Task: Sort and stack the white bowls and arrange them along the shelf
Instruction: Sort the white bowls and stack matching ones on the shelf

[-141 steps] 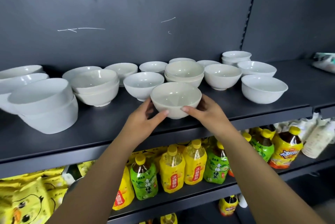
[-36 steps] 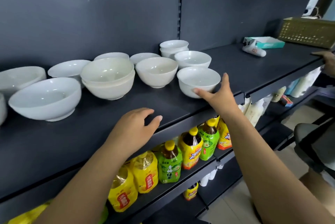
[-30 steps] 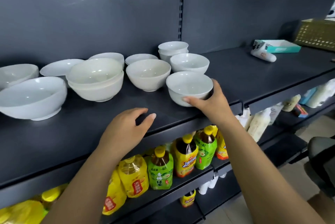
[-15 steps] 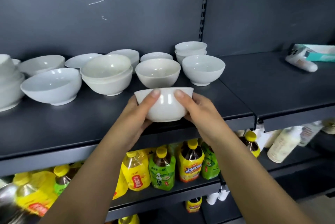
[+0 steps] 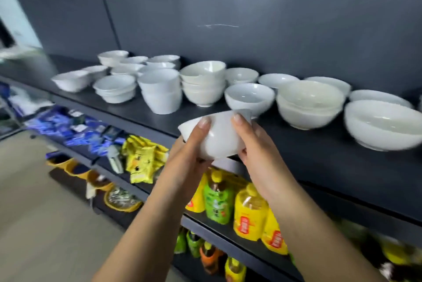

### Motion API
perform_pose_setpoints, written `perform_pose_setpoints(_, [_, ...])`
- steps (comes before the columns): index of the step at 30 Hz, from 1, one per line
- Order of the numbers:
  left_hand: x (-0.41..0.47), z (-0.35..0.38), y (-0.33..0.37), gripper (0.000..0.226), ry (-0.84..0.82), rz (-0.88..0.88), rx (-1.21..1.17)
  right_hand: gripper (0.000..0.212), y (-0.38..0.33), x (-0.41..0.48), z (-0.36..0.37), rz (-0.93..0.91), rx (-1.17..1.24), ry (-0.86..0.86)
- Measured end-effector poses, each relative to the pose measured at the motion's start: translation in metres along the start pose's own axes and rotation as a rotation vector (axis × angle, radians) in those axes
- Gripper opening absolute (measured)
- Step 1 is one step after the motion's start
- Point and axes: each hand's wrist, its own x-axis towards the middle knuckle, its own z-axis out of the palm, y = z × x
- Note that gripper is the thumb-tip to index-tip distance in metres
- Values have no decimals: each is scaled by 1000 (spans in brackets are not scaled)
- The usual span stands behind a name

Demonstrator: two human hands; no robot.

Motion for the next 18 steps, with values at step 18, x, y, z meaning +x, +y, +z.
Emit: perform_pose_setpoints(18, [-25, -306, 149, 47, 264, 162, 130, 40, 96, 37, 317, 195, 126, -361])
